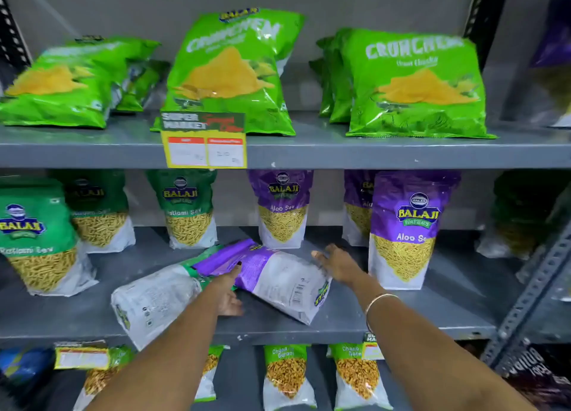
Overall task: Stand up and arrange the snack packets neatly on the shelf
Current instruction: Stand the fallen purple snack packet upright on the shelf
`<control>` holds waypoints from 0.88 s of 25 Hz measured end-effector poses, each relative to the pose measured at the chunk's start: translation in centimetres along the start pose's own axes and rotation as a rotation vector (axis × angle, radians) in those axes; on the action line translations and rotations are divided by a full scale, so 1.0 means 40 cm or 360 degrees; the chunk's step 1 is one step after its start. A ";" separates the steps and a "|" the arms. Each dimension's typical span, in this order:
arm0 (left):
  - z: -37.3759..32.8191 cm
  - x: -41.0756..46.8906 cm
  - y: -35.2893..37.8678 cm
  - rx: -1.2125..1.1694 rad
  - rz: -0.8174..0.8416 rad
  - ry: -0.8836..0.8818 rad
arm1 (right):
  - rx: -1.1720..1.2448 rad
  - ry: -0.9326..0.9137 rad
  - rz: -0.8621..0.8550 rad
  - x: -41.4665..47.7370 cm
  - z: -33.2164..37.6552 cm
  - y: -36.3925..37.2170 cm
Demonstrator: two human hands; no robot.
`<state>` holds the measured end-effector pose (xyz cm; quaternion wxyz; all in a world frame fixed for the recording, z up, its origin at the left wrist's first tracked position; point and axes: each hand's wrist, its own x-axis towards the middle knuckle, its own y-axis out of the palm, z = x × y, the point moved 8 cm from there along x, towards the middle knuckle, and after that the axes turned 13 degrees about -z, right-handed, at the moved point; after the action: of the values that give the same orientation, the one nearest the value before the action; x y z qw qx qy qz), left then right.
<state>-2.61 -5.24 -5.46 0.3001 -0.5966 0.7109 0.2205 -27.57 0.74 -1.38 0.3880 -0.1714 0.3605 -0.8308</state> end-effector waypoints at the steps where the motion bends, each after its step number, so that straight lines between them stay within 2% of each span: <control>1: -0.004 0.013 0.032 -0.0119 -0.0030 0.0002 | 0.0087 0.0047 0.0043 0.011 -0.012 0.006; 6: -0.026 0.052 0.074 -0.0560 -0.0108 -0.0055 | 0.0104 0.0101 0.0567 0.024 -0.006 0.050; 9: -0.065 0.022 0.067 -0.0619 -0.0118 0.0003 | 0.0119 0.0151 0.0653 0.012 -0.005 0.035; 12: -0.137 -0.033 0.073 -0.0547 -0.0031 0.0204 | 0.0120 0.0132 0.0733 -0.014 0.002 0.032; 14: -0.197 -0.072 0.075 -0.0453 -0.0001 0.0364 | 0.0199 0.0104 0.0638 -0.029 0.018 0.024; 19: -0.308 -0.086 0.105 -0.0202 -0.0094 0.0820 | 0.0397 0.0027 0.0044 -0.019 0.018 0.017; 22: -0.338 -0.092 0.133 -0.0121 0.0011 0.0991 | 0.0528 0.0107 -0.0170 -0.018 0.016 0.024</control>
<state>-9.63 -10.67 6.63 0.0447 -0.6438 0.7619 0.0546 -26.24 0.58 -1.63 0.3540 -0.0959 0.2215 -0.9036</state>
